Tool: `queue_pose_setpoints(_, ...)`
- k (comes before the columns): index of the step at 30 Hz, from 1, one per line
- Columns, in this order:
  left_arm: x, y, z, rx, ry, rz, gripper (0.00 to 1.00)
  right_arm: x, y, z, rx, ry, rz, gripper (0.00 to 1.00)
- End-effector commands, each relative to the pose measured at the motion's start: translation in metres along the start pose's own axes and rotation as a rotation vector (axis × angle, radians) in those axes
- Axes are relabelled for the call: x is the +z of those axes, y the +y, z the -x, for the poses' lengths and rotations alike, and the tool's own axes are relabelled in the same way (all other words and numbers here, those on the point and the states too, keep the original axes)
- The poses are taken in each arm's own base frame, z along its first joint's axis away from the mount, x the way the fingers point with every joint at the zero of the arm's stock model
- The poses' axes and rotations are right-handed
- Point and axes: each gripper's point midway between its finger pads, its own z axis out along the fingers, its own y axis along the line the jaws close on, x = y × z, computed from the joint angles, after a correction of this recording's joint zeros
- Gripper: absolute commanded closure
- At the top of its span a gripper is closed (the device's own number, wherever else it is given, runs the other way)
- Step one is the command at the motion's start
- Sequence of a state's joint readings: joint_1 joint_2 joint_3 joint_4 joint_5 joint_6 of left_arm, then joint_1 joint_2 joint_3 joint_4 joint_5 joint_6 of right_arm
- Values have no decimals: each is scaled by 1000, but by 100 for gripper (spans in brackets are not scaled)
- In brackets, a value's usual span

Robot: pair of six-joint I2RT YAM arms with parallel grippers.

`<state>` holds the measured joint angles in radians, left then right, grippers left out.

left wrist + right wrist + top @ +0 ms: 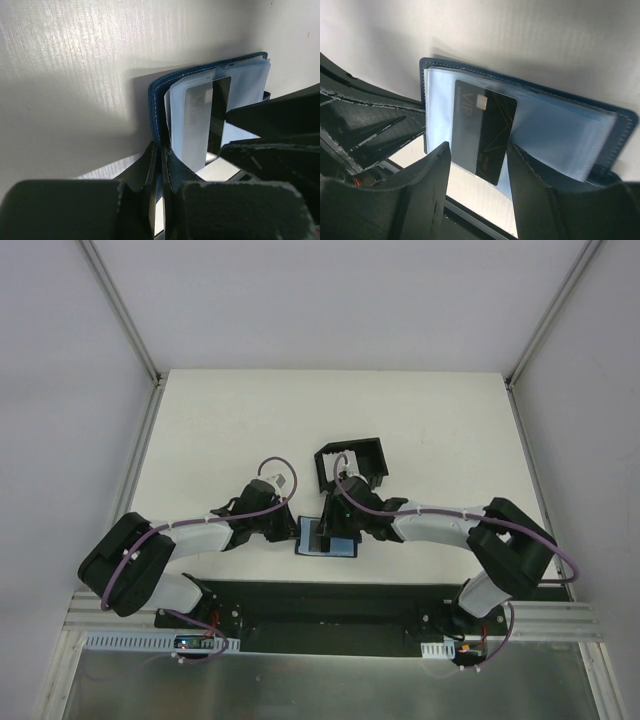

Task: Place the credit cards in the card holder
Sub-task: Insert the credit card into the card holder.

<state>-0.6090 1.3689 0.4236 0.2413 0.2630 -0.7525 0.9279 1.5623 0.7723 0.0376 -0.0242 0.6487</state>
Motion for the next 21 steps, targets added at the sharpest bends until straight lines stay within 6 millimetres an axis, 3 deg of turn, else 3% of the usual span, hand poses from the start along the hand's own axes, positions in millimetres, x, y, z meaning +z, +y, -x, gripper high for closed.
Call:
queue_pose_setpoints(1, -2, 32, -26, -4, 82, 119, 100, 8, 7, -14, -37, 77, -9, 50)
queue_pose_setpoints(12, -2, 31, -24, -4, 79, 116, 100, 9, 49, 1, -55, 33, 163, 54)
queue_pose_setpoints(17, -2, 31, -24, -4, 78, 117, 100, 9, 49, 0, -61, 36, 163, 56)
queue_pose_setpoints(21, -3, 30, -23, -3, 69, 113, 100, -13, 41, 23, -106, -47, 133, 49)
